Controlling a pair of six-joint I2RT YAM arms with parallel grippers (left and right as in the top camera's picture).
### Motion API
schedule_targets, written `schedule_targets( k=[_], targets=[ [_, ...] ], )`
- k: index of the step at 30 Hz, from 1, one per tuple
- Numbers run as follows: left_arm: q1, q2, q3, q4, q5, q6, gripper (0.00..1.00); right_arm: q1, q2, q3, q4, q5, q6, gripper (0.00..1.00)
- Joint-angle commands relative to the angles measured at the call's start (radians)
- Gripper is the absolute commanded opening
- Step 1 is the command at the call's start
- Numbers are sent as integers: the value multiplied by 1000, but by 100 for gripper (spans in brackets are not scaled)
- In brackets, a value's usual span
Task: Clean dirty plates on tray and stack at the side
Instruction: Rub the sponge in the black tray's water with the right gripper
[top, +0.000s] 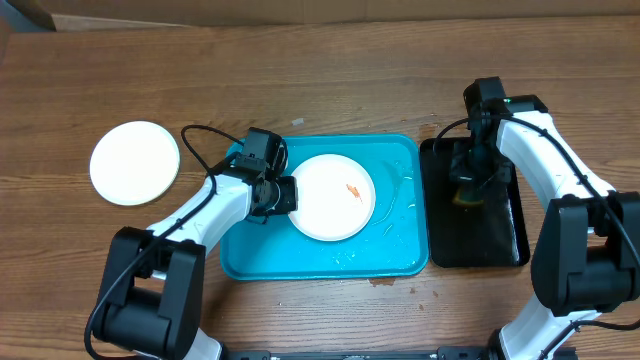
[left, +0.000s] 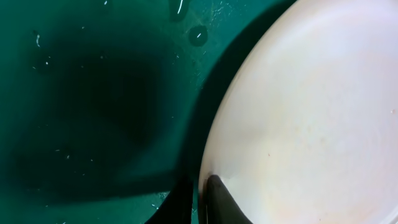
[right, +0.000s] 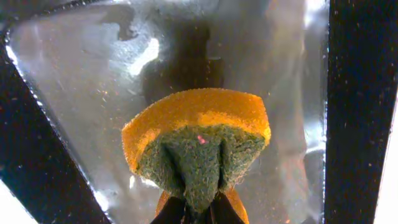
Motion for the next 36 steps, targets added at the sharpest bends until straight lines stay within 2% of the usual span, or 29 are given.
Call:
schedule_targets(
  k=[1, 9, 11, 13, 16, 19, 22, 25, 28, 31, 33, 36],
  targets=[
    [-6, 16, -3, 3, 11, -13, 4, 0, -19, 25, 8, 15, -3, 4],
    [1, 16, 3, 7, -44, -13, 4, 0, -19, 119, -80, 88, 53, 4],
    [11, 16, 4, 11, -54, -17, 4, 9, -19, 135, -99, 35, 8, 4],
    [21, 16, 4, 11, -53, -30, 4, 14, -19, 136, -119, 78, -19, 4],
    [35, 16, 5, 7, -42, -36, 4, 14, -19, 135, -127, 145, 127, 4],
    [44, 16, 5, 4, -34, -36, 4, 26, -19, 135, -123, 51, -2, 4],
    [44, 16, 5, 4, -34, -36, 4, 29, -19, 135, -135, 164, 114, 4],
    [44, 16, 4, 3, -33, -36, 4, 37, -19, 135, -121, 63, -6, 4],
    [44, 16, 4, 4, -13, -35, 5, 39, -19, 135, -140, 152, 83, 4],
    [44, 16, 4, 3, -7, -35, 5, 39, -19, 135, -143, 123, 25, 4],
    [44, 16, 4, 4, -7, -35, 5, 38, -19, 135, -145, 147, 77, 4],
    [44, 16, 4, 4, -6, -35, 6, 37, -19, 135, -148, 130, 62, 4]
  ],
)
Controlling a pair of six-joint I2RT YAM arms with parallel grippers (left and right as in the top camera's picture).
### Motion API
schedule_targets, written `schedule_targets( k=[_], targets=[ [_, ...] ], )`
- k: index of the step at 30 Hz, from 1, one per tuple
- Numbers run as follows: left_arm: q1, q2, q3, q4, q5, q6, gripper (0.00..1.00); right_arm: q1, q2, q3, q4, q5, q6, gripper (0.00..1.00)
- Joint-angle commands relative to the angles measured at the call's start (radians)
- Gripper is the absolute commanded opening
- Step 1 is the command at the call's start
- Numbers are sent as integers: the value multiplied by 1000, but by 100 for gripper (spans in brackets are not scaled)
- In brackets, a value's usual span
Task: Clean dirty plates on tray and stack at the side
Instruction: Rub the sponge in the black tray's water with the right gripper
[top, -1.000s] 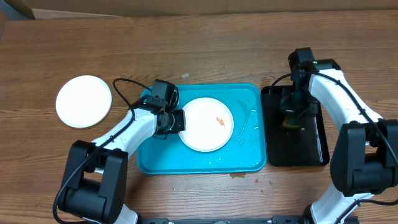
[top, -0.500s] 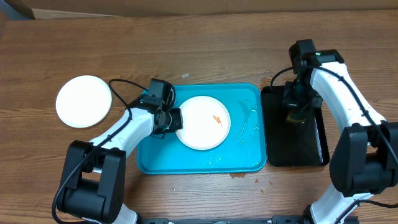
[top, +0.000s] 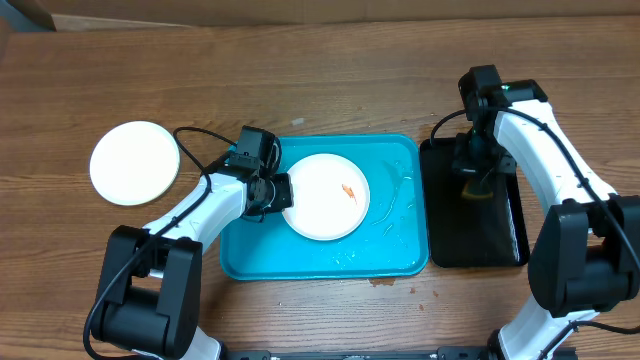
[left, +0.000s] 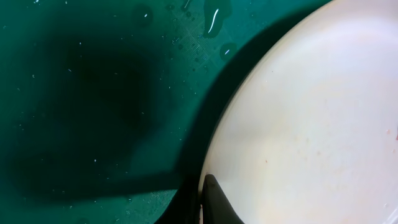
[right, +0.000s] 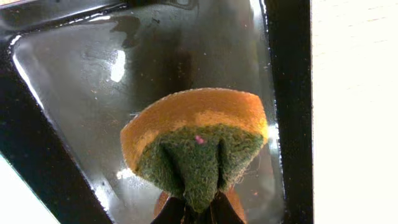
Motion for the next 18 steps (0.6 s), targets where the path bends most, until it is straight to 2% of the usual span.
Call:
schedule_targets(
  k=[1, 3, 4, 6, 7, 8, 9, 10, 12, 13, 16, 18],
  targets=[
    [8, 14, 4, -4, -2, -7, 6, 2, -19, 21, -7, 54, 35, 4],
    [8, 14, 5, -3, 11, -7, 6, -8, -19, 21, 14, 55, 150, 4],
    [8, 14, 5, -3, 13, -7, 7, -8, -19, 21, 35, -1, 138, 4],
    [8, 14, 5, -3, 13, -7, 7, -6, -19, 21, 42, -69, -83, 4],
    [8, 14, 5, -2, 13, -7, 7, -7, -19, 21, 26, -8, -51, 4],
    [8, 14, 5, -2, 13, -7, 7, -15, -19, 21, 14, 63, 72, 4],
    [8, 14, 5, -3, 13, -7, 7, -23, -19, 20, 14, 72, 192, 4],
    [8, 14, 5, -2, 14, -7, 7, -24, -19, 18, 30, 14, 214, 4],
    [8, 14, 5, 0, 14, -7, 7, -22, -19, 17, 63, -132, 3, 4],
    [8, 14, 5, 0, 18, -7, 7, -20, -19, 17, 60, -127, -37, 4],
    [8, 14, 6, 0, 21, -7, 8, -23, -19, 17, 43, -42, 80, 4],
    [8, 14, 6, -1, 21, -7, 7, -23, -19, 17, 53, -79, 55, 4]
  ],
)
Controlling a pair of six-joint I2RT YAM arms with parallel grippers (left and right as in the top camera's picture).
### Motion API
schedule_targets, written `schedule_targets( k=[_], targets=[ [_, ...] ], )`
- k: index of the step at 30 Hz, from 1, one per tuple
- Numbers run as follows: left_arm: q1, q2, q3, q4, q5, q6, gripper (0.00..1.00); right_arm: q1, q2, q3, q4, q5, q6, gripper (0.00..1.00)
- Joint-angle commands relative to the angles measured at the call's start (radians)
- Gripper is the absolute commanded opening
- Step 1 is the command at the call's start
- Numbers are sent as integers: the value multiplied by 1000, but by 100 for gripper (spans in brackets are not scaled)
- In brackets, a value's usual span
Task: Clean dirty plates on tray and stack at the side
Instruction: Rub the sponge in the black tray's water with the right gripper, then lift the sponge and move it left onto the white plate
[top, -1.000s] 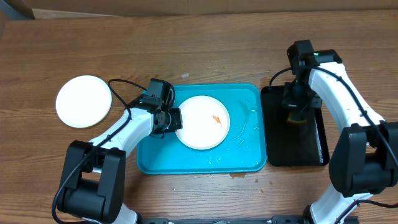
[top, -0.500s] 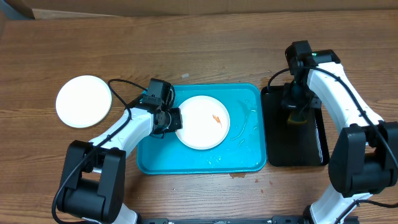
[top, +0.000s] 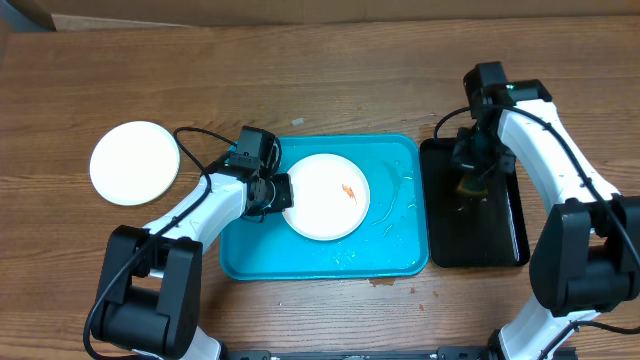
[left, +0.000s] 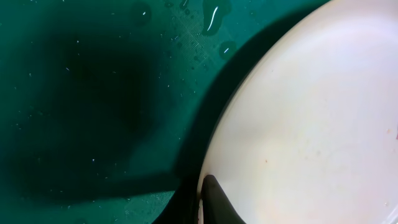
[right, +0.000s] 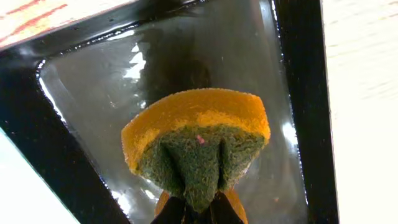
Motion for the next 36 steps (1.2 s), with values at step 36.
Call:
schedule_targets(
  k=[36],
  targets=[
    [8, 14, 6, 6, 16, -7, 5, 636, 101, 112, 160, 238, -53, 4]
  ],
)
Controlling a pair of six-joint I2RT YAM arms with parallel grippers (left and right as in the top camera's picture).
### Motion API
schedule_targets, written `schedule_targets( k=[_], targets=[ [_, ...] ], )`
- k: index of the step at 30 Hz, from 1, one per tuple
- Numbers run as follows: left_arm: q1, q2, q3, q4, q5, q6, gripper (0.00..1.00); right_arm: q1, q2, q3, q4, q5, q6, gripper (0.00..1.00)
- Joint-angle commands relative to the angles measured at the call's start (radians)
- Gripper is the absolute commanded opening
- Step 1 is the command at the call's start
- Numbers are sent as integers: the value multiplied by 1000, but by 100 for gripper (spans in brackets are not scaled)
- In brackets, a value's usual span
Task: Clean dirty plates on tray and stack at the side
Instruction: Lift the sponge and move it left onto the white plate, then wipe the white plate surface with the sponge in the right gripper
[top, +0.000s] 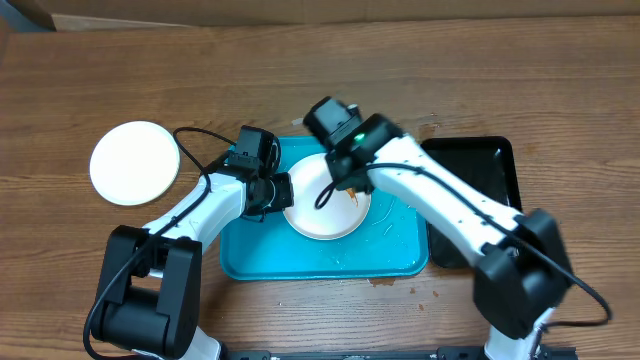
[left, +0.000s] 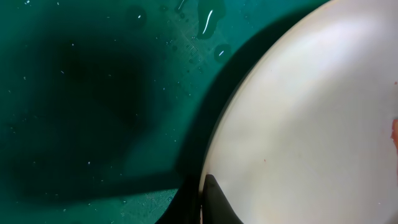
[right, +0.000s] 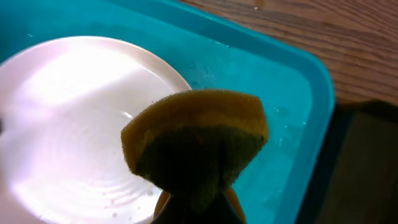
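Observation:
A white plate (top: 318, 215) lies in the teal tray (top: 300, 255). My left gripper (top: 283, 192) is shut on the plate's left rim; in the left wrist view its fingertips (left: 214, 198) pinch the rim of the plate (left: 298, 124), and an orange smear (left: 394, 132) shows at the right edge. My right gripper (top: 352, 192) hangs over the plate, shut on an orange and green sponge (right: 196, 137). The right wrist view has the sponge above the right side of the plate (right: 68, 124). Whether the sponge touches the plate cannot be told.
A clean white plate (top: 135, 163) lies on the wooden table left of the tray. A black tray (top: 500, 165) with a wet floor sits right of the teal tray. Water drops (left: 208, 15) dot the teal tray floor. Cardboard lines the far table edge.
My right arm has moved with the sponge from over the black tray to over the plate in the teal tray. My left gripper still holds the plate's rim in the same place.
At first my right gripper held the sponge low in the black tray while my left gripper pinched the plate's rim. The sponge then hung over the black tray at two moments, the plate shifting slightly left. Now the sponge is over the plate.

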Motion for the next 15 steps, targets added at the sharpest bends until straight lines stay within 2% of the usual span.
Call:
schedule_targets(
  k=[1, 8, 15],
  targets=[
    [4, 14, 6, -3, 2, -6, 5, 27, 59, -17, 37, 90, 0, 4],
    [4, 14, 6, -9, 2, -6, 5, 23, 163, -19, 58, 90, 3, 4],
    [4, 14, 6, -9, 2, -6, 5, 23, 196, -19, 43, 87, 63, 4]
  ],
)
